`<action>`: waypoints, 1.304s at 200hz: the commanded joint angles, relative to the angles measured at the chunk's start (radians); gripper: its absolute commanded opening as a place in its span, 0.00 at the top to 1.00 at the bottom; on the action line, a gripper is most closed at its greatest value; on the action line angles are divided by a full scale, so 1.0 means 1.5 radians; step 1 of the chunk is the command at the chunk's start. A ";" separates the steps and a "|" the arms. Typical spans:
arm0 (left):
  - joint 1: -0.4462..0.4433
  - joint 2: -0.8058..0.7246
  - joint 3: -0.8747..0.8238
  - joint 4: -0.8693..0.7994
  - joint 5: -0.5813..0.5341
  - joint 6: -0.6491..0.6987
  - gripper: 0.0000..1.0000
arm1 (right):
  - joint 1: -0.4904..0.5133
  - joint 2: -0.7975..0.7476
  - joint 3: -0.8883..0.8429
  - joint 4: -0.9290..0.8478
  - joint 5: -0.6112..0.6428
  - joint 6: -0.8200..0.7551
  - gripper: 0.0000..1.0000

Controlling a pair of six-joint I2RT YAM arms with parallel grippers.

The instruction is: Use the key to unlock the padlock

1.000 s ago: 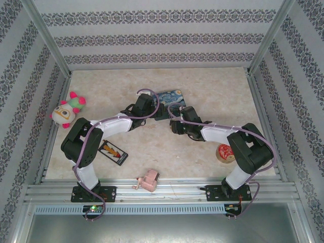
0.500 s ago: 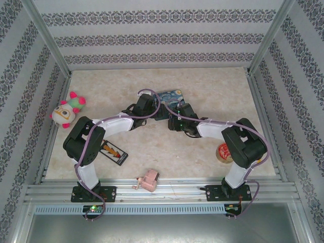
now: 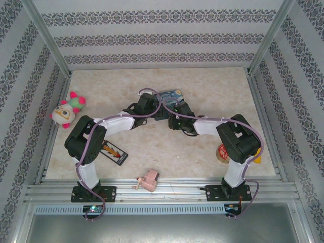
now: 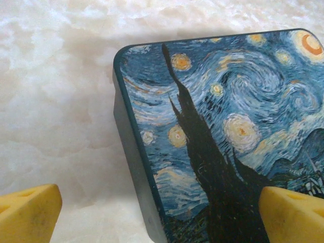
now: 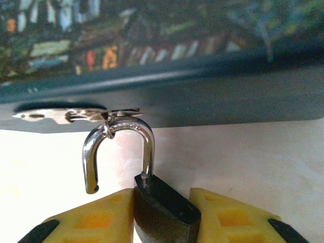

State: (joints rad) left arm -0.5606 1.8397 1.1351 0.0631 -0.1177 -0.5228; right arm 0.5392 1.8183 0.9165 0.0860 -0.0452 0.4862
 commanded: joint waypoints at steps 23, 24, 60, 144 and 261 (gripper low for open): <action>0.008 0.016 0.004 -0.040 -0.029 0.014 0.01 | -0.009 -0.007 -0.020 0.022 -0.017 0.036 0.74; 0.008 0.016 0.004 -0.041 -0.030 0.015 0.01 | -0.009 -0.008 -0.021 0.023 -0.018 0.036 0.74; 0.009 0.026 0.004 -0.061 -0.038 0.016 0.01 | -0.026 -0.025 -0.047 0.066 -0.067 0.067 0.94; 0.009 0.025 -0.008 -0.063 -0.035 0.016 0.01 | -0.055 -0.025 -0.063 0.156 -0.129 0.145 1.00; 0.008 0.024 -0.013 -0.064 -0.036 0.016 0.01 | -0.084 0.022 -0.093 0.330 -0.185 0.276 1.00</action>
State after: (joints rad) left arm -0.5606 1.8523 1.1358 0.0444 -0.1631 -0.5228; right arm 0.4236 1.8359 0.7876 0.4622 -0.3126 0.8444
